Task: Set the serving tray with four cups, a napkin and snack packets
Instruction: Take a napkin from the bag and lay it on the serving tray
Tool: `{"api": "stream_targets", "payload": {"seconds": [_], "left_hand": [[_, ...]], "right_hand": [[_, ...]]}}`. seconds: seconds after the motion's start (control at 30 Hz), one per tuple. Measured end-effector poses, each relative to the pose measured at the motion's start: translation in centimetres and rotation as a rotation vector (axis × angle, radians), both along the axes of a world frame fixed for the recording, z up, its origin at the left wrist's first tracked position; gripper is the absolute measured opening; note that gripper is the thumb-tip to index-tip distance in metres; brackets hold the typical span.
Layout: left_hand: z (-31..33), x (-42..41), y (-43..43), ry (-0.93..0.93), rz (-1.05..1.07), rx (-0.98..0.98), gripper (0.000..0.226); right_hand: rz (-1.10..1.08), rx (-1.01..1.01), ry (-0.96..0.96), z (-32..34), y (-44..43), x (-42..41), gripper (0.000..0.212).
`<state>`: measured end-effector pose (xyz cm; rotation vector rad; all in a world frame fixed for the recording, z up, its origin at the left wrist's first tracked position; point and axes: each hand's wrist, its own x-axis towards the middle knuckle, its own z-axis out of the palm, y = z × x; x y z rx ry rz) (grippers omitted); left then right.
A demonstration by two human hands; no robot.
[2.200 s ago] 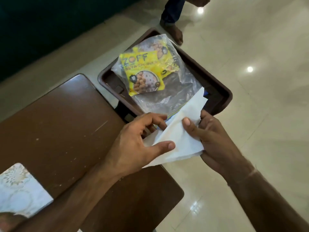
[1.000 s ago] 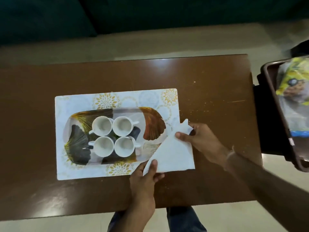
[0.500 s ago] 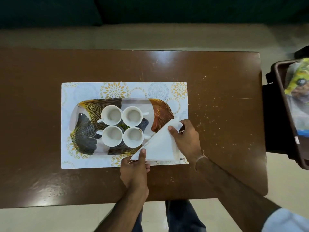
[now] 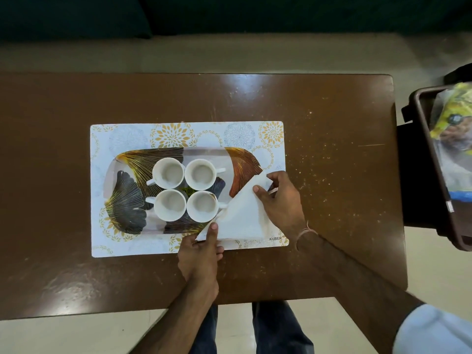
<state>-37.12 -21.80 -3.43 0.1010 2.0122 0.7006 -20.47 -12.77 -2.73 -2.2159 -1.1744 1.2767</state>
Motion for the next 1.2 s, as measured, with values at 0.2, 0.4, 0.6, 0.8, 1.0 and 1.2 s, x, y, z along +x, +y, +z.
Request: {"api": "stream_targets", "payload": {"seconds": [0.2, 0.4, 0.6, 0.8, 1.0, 1.2], "left_hand": [[-0.1, -0.5, 0.0, 0.032, -0.094, -0.049, 0.044], [0.1, -0.7, 0.0, 0.058, -0.201, -0.072, 0.040], [-0.1, -0.8, -0.1, 0.095, -0.222, -0.112, 0.048], [2.1, -0.8, -1.9, 0.457, -0.572, 0.089, 0.053], [2.9, 4.1, 1.0, 0.220, -1.020, 0.304, 0.025], [2.2, 13.7, 8.8, 0.193, -1.305, 0.469, 0.018]], "right_hand": [[0.033, -0.019, 0.000, 0.2, 0.5, 0.0, 0.050], [0.069, 0.014, -0.013, 0.3, 1.2, 0.4, 0.039], [0.096, 0.016, 0.005, 0.2, 1.5, 0.8, 0.039], [0.028, 0.060, 0.036, 0.3, 1.3, 2.6, 0.037], [-0.063, 0.110, 0.037, 0.4, 1.8, 6.8, 0.029], [-0.213, 0.199, 0.026, 1.0, 2.2, 14.6, 0.021]]}}
